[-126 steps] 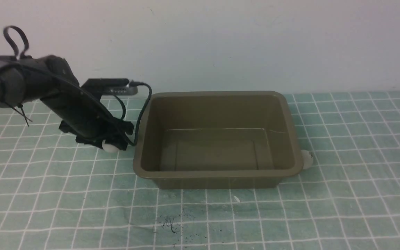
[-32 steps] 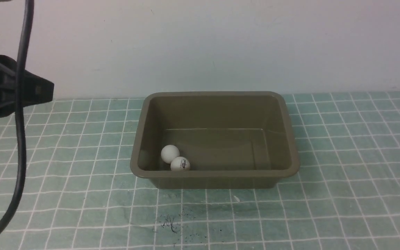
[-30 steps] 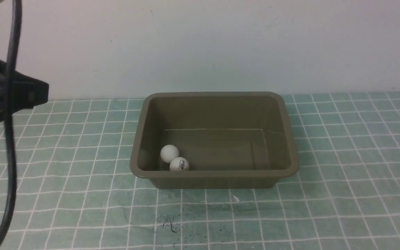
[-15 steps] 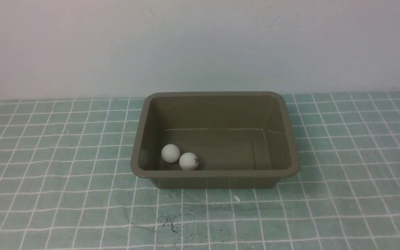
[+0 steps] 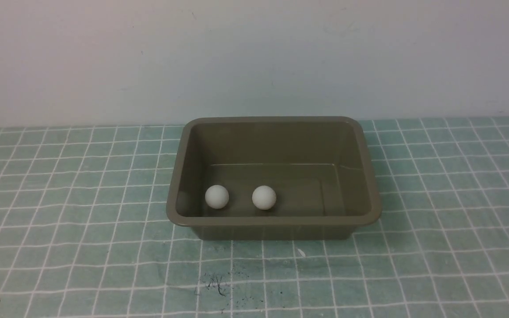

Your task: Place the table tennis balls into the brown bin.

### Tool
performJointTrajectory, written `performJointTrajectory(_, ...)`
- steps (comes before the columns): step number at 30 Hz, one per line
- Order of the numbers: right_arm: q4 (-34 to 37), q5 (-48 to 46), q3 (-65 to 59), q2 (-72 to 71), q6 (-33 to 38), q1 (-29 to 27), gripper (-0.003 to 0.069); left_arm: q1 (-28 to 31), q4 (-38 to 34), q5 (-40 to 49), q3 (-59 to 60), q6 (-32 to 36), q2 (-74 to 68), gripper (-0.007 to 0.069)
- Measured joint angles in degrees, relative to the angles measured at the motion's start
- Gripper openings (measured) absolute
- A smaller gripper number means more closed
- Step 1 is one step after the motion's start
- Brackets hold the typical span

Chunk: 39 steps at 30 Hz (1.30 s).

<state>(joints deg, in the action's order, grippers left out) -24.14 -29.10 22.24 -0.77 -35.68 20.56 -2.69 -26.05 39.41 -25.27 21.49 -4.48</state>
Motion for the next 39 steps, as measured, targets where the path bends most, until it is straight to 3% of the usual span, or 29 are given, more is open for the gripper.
performJointTrajectory(4, 0.0, 0.0, 0.0, 0.0, 0.0, 0.0, -0.0012, 0.6, 6.0, -8.8, 6.6, -2.4, 1.8, -0.0005)
performJointTrajectory(8, -0.1, 0.0, 0.0, 0.0, 0.0, 0.0, -0.0012, 1.5, 14.5, -16.5, 16.4, -9.6, 4.8, -0.0005)
performJointTrajectory(14, -0.1, -0.2, 0.0, 0.0, 0.0, 0.0, -0.0012, 1.6, 22.5, -18.6, 26.8, -16.4, 5.1, -0.0005)
performJointTrajectory(39, -0.2, -0.2, 0.0, 0.0, 0.0, 0.0, -0.0012, 1.6, 23.0, -17.8, 26.8, -16.9, 5.1, -0.0005)
